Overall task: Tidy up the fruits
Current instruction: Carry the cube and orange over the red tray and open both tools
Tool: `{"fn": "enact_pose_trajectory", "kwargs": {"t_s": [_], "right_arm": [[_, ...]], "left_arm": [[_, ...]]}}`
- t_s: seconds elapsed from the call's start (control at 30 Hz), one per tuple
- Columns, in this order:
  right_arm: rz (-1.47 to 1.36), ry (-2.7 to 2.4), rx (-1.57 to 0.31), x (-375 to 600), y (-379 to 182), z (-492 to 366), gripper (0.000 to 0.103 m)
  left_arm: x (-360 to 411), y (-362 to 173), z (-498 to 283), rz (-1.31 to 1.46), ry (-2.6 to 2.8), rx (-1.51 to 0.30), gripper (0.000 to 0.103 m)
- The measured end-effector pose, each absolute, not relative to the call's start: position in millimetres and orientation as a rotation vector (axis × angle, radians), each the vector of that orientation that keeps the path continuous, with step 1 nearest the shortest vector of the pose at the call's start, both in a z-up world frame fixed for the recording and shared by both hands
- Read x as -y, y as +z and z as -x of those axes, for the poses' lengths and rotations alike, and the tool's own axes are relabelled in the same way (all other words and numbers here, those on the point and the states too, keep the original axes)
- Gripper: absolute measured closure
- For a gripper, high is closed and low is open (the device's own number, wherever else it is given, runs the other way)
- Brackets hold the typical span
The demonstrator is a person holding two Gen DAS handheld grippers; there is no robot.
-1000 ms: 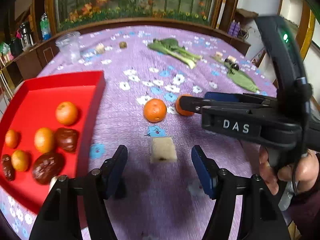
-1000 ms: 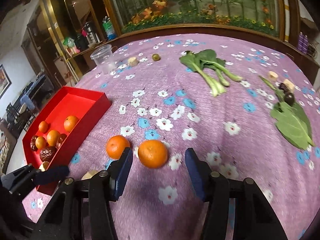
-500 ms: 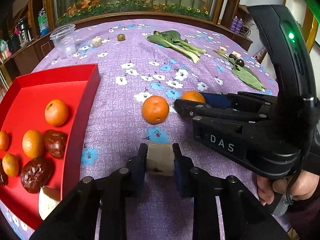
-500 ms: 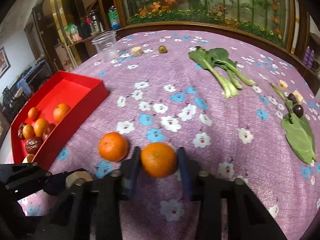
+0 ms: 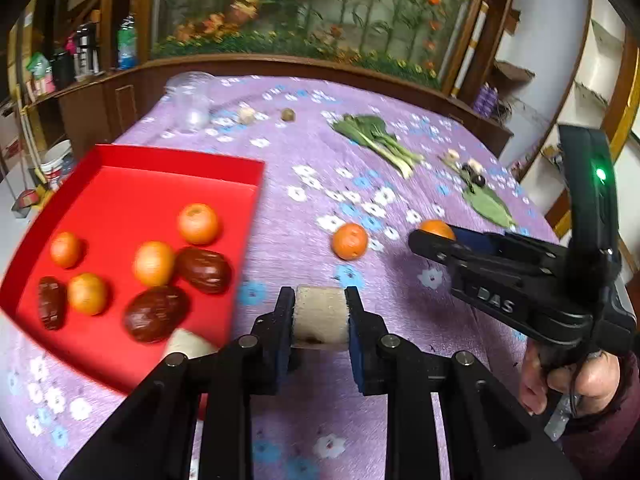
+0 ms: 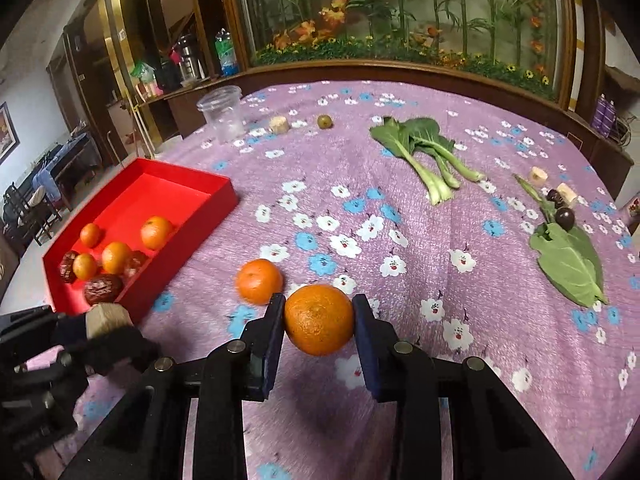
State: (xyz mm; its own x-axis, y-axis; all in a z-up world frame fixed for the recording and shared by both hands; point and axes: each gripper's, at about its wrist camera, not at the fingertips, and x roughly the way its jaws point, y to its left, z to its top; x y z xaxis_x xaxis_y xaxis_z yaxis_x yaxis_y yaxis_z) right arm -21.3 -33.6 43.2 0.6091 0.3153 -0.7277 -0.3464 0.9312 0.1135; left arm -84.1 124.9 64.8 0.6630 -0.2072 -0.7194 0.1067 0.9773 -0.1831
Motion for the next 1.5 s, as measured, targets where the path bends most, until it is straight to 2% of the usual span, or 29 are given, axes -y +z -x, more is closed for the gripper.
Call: {"fn": "enact_pose_trajectory", "kwargs": {"t_s": [0.33,0.67,1.03,1.5], "right_arm": [[0.049,0.437,-0.726,11,92,65,0.067],[0.018,0.536,-0.656,-37,130,69,0.066],[0.016,0.622,-0.816,-101,81,25,0.066],[-0.121,0.693,-0.973,-140,39,-44,0.066]], "left_arm": [[-202,109,122,0.199,-0.008,-0.67,0.079],[-250,112,121,0.239,0.064,-0.648,0.079],[-263,68,80,0.233,0.121,-0.766,0.079],[-270,51,64,0.209,0.192,-0.804,0.079]]}}
